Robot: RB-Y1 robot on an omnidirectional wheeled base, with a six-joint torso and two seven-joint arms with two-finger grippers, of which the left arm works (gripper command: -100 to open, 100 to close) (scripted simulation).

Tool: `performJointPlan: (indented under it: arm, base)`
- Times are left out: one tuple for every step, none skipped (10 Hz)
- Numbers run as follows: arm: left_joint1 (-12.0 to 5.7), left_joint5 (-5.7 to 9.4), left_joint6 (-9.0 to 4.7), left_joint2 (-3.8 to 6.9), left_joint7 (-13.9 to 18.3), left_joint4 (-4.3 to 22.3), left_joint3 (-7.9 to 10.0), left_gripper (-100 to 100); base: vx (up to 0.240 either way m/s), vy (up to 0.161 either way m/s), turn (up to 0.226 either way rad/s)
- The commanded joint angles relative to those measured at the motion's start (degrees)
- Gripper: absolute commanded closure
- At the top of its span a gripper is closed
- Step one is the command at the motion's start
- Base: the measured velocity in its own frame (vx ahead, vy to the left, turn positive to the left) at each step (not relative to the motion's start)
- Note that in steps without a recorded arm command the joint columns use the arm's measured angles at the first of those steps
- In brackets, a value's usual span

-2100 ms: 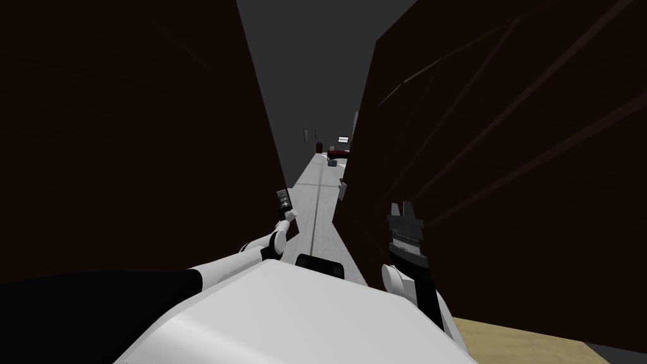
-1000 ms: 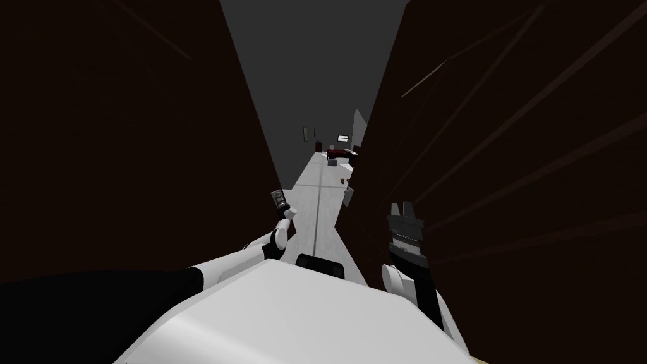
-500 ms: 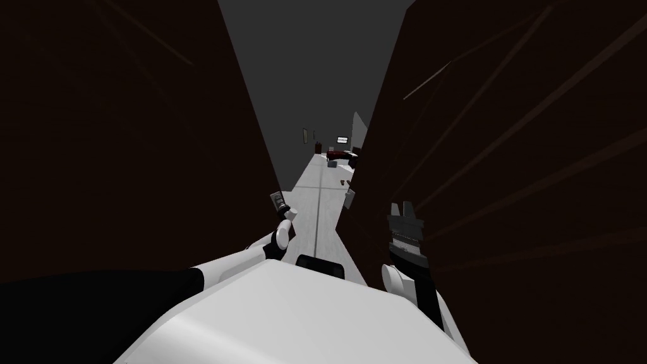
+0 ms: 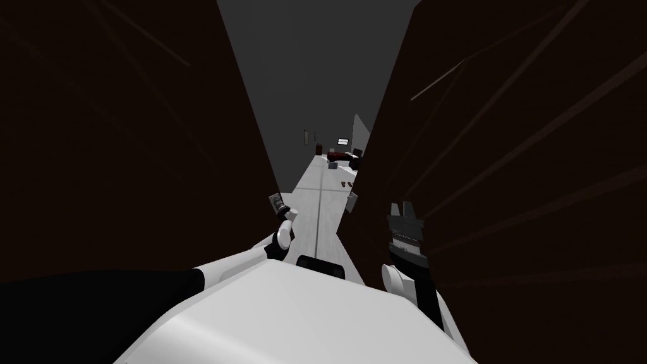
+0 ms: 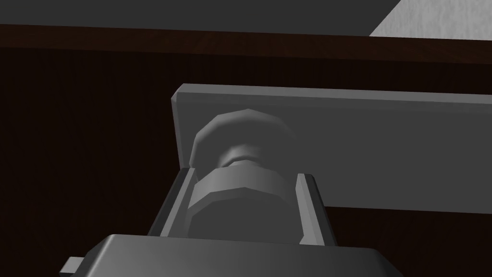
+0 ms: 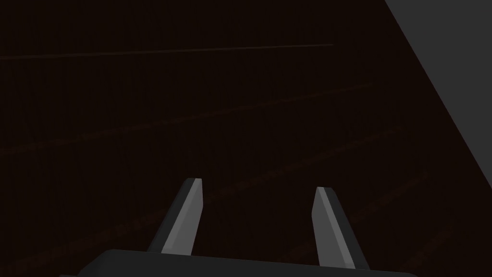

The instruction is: Push the door open

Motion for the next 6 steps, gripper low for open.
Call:
performJointPlan:
  arm:
    - [-0.1,0.44,-0.72,1.79,-0.6,-0.3,0.87,100]
    - [-0.13,0.58,-0.95,2.21,-0.8,-0.4,1.15,100]
    - [-0.2,0.91,-1.48,2.91,-1.2,-0.6,1.79,100]
    - [-0.2,0.91,-1.48,2.91,-1.2,-0.6,1.79,100]
    - [-0.28,1.27,-2.07,3.39,-1.6,-0.8,2.5,100]
    - [-0.41,1.85,-3.0,3.53,-2.4,-1.2,3.63,100]
  base:
    - [0.055,0.101,-0.018]
    - [0.074,0.124,-0.016]
    - [0.123,0.122,-0.012]
    - [0.106,0.104,0.022]
    - [0.091,0.091,0.03]
    - [0.181,0.149,0.006]
